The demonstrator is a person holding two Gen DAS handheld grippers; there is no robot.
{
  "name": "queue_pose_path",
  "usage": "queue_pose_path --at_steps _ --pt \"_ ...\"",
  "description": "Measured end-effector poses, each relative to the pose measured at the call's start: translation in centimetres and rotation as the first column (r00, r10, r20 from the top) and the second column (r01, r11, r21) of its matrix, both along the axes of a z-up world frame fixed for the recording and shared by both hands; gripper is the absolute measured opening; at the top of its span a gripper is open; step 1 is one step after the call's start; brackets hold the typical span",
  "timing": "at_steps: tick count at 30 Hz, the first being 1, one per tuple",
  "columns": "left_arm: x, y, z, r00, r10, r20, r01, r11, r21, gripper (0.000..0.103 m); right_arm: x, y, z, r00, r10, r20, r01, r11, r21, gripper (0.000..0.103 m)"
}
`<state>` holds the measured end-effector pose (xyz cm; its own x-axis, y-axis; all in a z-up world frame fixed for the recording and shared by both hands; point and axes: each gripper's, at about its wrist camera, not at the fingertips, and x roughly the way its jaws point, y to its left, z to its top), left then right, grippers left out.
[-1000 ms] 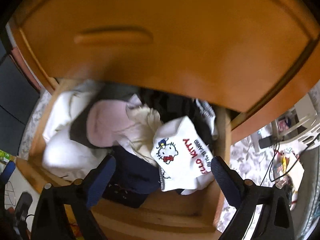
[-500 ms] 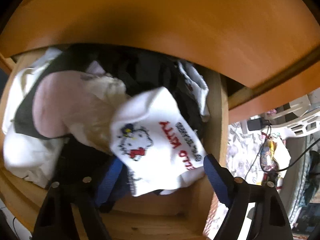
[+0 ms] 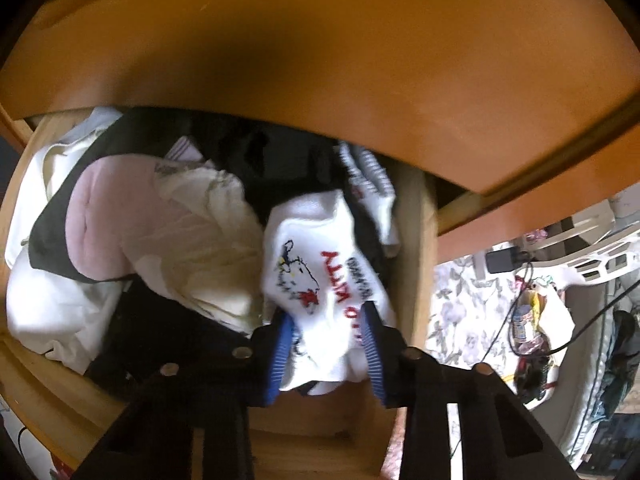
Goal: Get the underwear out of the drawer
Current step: 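Close the right gripper on the Hello Kitty sock and lift it, then carry the Hello Kitty sock out and release it onto the bedspread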
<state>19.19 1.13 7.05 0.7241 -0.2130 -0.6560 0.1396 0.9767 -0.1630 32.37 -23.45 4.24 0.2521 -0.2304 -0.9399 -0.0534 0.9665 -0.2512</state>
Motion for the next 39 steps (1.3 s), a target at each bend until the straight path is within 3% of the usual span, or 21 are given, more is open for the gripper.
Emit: queue_pose_path --at_steps 10,16,19,22,32,39 --pt "0.0 0.0 0.0 1.000 0.001 0.001 -0.001 1.000 0.001 0.100 0.0 -1.4 -1.1 0.999 -0.027 -0.041 0.029 0.998 0.058 0.026" --pt "-0.2 0.0 0.0 1.000 -0.001 0.001 0.001 1.000 0.006 0.100 0.1 -1.5 -1.7 0.999 -0.026 -0.048 0.028 0.999 0.043 0.026" --pt "-0.1 0.0 0.0 1.000 0.000 0.001 0.000 1.000 0.006 0.100 0.1 -1.9 -1.8 0.999 -0.033 -0.041 0.035 0.998 0.043 0.018" --pt "-0.2 0.0 0.0 1.000 -0.001 -0.001 0.001 1.000 0.003 0.100 -0.3 -1.2 -0.8 0.999 -0.040 -0.018 0.041 0.997 0.061 0.011" --pt "-0.4 -0.1 0.1 1.000 0.005 -0.011 -0.005 1.000 0.005 0.100 -2.9 -2.1 2.8 0.997 -0.042 0.068 0.033 0.992 0.125 0.010" --pt "-1.1 0.0 0.7 1.000 0.023 -0.004 -0.023 1.000 0.019 0.100 -6.2 -2.5 7.2 0.986 -0.025 0.164 -0.005 0.983 0.182 0.010"
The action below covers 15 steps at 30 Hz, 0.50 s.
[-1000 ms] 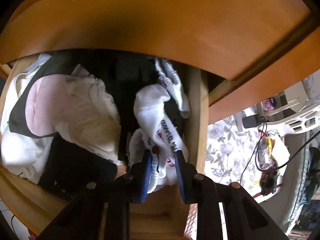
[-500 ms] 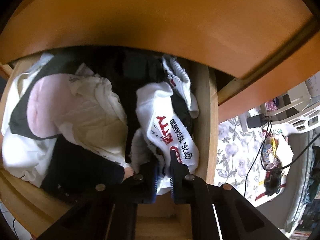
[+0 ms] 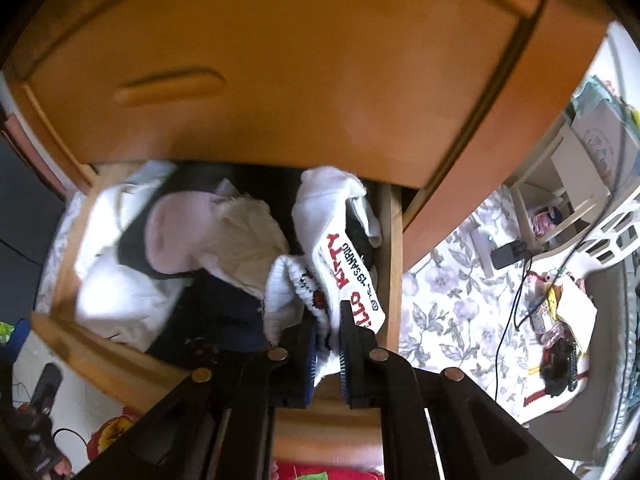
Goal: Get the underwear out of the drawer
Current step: 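Carry the Hello Kitty sock out and release it onto the bedspread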
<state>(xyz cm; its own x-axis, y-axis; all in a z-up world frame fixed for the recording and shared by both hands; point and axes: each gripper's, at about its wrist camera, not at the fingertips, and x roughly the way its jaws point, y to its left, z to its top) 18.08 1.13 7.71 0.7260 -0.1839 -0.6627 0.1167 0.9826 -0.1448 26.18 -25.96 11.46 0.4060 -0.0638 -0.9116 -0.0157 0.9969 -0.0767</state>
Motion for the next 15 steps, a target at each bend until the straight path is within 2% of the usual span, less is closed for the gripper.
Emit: queue_pose_path --at_steps 9,15 --pt "-1.7 0.5 1.2 1.000 0.017 0.023 -0.017 1.000 0.018 0.100 -5.2 1.4 5.5 0.992 0.052 0.119 -0.056 0.998 0.037 0.010" --pt "-3.2 0.2 2.1 0.999 0.013 0.042 -0.014 0.999 0.039 0.100 -8.3 2.7 7.9 0.978 0.095 0.184 -0.104 0.994 0.042 0.010"
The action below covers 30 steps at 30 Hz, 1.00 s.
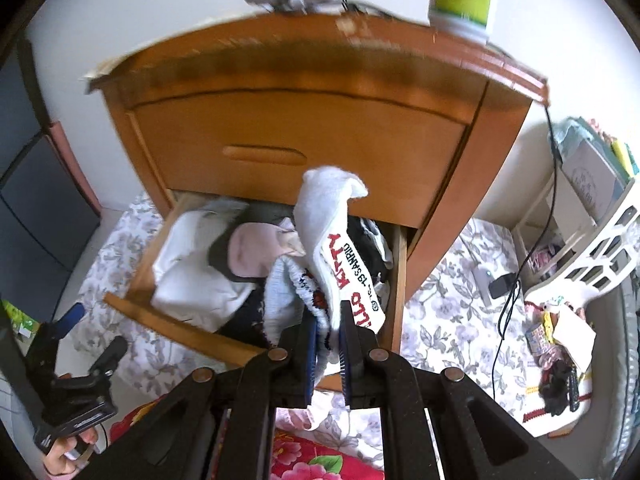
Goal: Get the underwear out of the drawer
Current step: 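Carry the Hello Kitty sock out and release it onto the bedspread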
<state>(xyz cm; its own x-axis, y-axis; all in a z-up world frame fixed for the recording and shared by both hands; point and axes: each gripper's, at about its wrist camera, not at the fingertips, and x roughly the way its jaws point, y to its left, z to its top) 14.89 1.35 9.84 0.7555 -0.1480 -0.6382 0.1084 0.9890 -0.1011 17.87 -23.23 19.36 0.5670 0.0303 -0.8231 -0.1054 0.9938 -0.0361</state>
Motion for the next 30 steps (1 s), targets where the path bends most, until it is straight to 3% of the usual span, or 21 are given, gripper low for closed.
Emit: queue_pose_path --at_steps 16,25,30 --pt "-3.7 0.4 2.2 0.999 0.026 0.040 -0.028 0.998 0.057 0.100 -7.6 3.4 2.1 0.989 0.128 0.079 -0.128 0.992 -0.006 0.010" --pt "-4.4 0.3 2.6 0.999 0.018 0.046 -0.022 0.997 0.071 0.100 -9.6 3.7 -1.1 0.990 0.136 0.031 -0.136 0.991 -0.018 0.010" --pt "-4.5 0.3 2.4 0.999 0.020 0.037 -0.023 0.997 0.073 0.100 -9.7 4.0 -5.3 0.993 0.118 -0.016 -0.117 0.993 0.008 0.010"
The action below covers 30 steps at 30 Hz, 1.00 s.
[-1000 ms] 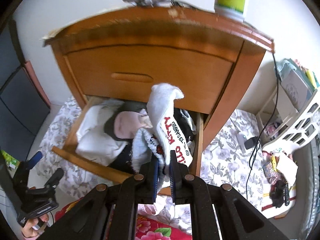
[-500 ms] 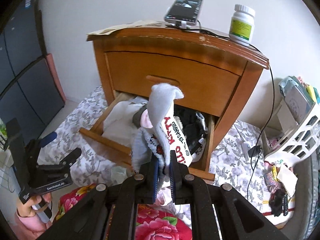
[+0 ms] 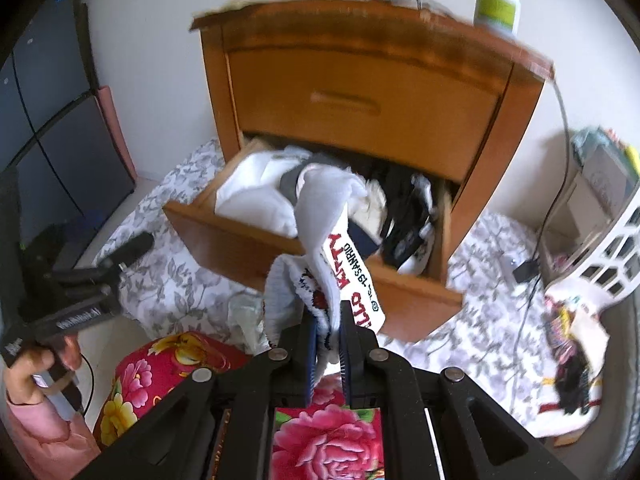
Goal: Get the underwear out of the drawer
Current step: 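Carry the Hello Kitty sock out and release it onto the bedspread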
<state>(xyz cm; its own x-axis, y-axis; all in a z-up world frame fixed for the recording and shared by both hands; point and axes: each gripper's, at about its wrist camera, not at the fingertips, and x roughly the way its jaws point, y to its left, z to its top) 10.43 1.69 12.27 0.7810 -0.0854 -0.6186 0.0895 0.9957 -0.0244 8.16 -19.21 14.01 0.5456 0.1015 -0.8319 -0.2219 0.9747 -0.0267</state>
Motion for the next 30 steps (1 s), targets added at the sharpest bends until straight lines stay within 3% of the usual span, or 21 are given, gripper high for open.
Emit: queue_pose_path --at_steps 6,11,20,30 --pt "0.4 0.2 -0.5 1.000 0.001 -0.017 -0.001 1.000 0.001 0.100 0.8 1.4 -7.0 0.991 0.005 -0.135 -0.004 1.000 0.007 0.010" --pt "0.8 0.2 -1.0 0.999 0.001 -0.033 -0.001 1.000 0.009 0.100 1.7 2.4 -10.8 0.983 -0.017 -0.185 0.018 1.000 0.003 0.010" --pt "1.2 0.1 -1.8 0.998 -0.002 -0.062 0.003 1.000 0.026 0.100 3.2 3.1 -14.9 0.970 -0.075 -0.232 0.080 0.997 0.014 0.010" --pt "1.6 -0.8 -3.1 0.995 -0.011 -0.103 0.017 0.998 0.054 0.100 3.3 3.9 -17.2 0.960 -0.086 -0.267 0.097 0.995 0.028 0.011"
